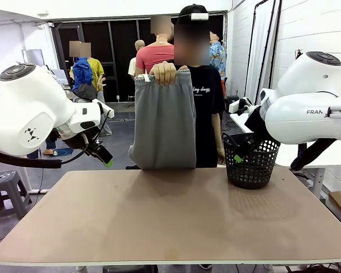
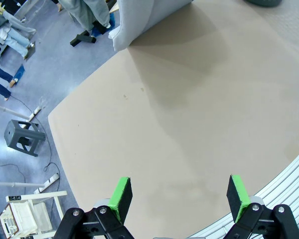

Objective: Fold the training pants.
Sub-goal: Grab both ends of the Training pants handed by a person.

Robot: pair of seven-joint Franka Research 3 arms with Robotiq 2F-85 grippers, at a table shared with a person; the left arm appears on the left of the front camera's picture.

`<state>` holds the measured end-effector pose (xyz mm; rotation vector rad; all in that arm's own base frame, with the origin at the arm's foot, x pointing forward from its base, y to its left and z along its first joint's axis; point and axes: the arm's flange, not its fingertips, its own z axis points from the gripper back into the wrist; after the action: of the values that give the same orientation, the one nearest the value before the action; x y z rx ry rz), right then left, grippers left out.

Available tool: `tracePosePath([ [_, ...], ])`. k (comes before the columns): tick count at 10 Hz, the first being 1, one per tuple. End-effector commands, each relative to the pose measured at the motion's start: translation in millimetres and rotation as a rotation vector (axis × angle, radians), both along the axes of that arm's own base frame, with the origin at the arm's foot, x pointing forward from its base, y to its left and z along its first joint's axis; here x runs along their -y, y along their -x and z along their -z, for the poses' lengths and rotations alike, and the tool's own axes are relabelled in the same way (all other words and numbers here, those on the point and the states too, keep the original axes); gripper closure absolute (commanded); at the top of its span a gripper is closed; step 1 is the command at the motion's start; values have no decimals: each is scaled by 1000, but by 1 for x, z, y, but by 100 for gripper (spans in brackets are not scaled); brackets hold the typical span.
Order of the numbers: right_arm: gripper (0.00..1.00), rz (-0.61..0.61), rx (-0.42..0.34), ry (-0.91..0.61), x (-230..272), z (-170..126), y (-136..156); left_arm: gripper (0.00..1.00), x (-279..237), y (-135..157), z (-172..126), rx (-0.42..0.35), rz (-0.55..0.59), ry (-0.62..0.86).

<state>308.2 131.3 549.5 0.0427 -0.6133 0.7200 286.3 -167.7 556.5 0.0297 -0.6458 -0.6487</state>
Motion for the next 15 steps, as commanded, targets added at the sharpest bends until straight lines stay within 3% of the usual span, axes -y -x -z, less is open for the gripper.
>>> tracePosePath([
  [1,0,-2,3,-1,0,2,0,0,-1,1,2,5,-1,1],
  [12,0,0,0,0,0,0,0,0,-1,1,2,5,-1,1],
  [13,0,-42,18,29,2,0,-2,0,0,0,0,0,0,0],
  [15,0,-158,76,84,10,-5,-9,0,2,-7,-6,18,114,-154],
])
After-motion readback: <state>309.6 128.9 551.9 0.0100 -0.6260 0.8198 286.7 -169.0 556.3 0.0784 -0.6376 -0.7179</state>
